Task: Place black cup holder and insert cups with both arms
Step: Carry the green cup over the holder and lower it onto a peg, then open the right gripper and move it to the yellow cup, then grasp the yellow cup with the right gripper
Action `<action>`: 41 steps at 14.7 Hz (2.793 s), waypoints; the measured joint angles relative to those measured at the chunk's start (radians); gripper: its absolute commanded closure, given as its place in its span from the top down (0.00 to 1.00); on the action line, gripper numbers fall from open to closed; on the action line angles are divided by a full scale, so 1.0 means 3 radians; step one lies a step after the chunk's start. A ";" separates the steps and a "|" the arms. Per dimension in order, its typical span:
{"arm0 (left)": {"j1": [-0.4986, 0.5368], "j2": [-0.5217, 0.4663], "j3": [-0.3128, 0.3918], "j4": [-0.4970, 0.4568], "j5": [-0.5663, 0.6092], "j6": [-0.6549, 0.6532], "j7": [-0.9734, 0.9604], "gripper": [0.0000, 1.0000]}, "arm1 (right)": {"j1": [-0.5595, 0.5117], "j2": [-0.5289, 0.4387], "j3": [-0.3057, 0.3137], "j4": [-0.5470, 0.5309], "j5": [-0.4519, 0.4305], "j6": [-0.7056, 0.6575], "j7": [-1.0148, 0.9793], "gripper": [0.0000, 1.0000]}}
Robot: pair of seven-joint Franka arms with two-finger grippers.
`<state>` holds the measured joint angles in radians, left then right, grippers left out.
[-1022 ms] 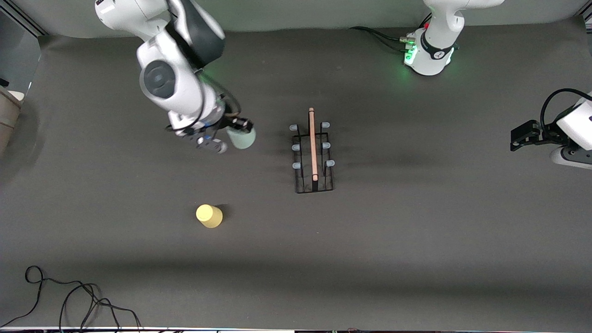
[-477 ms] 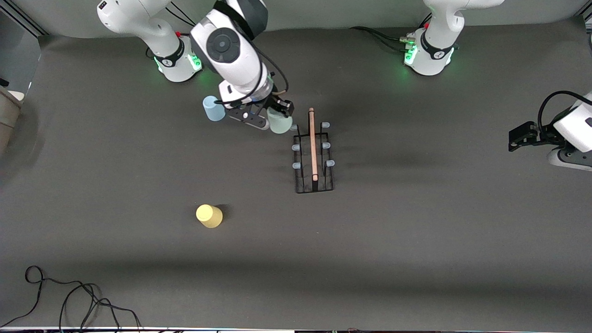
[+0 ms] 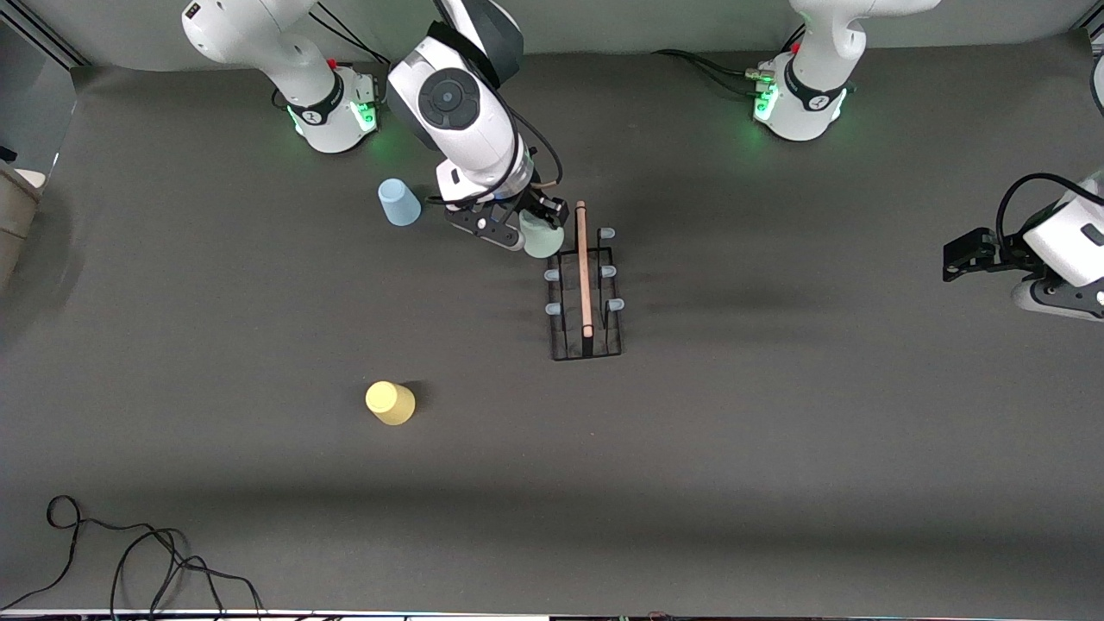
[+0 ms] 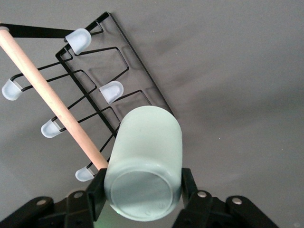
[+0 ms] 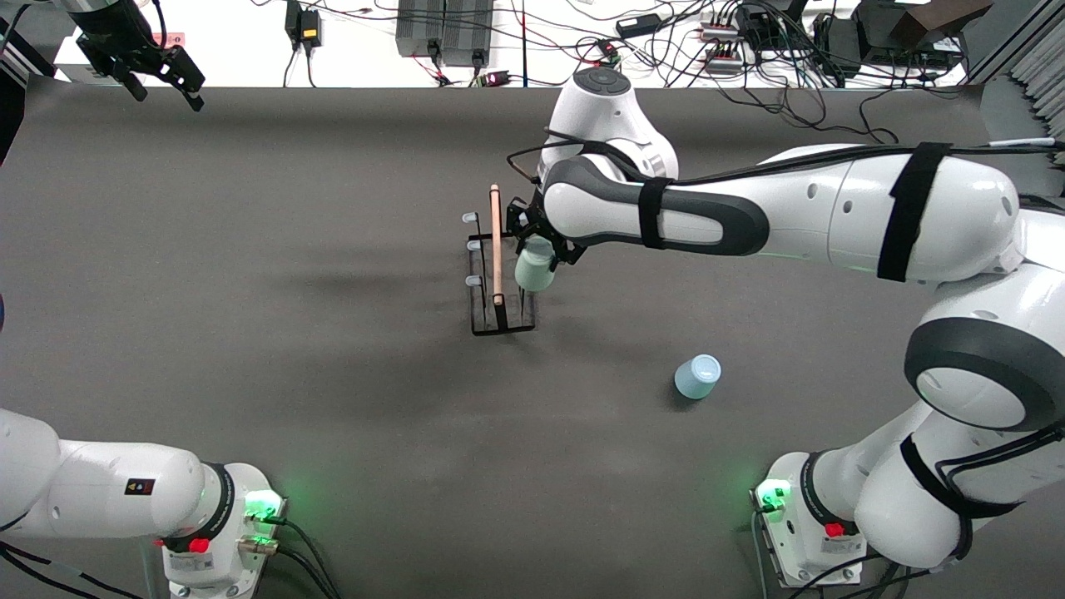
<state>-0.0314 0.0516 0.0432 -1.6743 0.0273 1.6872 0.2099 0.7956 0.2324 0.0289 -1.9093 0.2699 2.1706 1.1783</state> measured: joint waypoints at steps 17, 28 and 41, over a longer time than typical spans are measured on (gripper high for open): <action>-0.0001 0.0000 -0.0026 -0.0002 0.0000 0.0004 -0.0154 1.00 | 0.0035 0.0357 -0.0094 0.0250 -0.0007 0.0073 -0.0035 1.00; -0.0008 -0.0133 -0.0125 0.0035 0.0000 0.0002 -0.0276 1.00 | -0.0193 0.0456 -0.1438 0.0669 -0.0010 -0.0709 -0.2503 1.00; -0.0010 -0.0169 -0.0155 0.0028 0.0001 -0.0014 -0.0325 1.00 | -0.0604 0.1278 -0.1425 0.0655 0.0268 0.0408 -0.3296 1.00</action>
<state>-0.0343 0.0009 -0.0034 -1.6659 0.0274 1.6831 0.1125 0.6144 0.6157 -0.3986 -1.7128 0.3503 2.2929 0.1894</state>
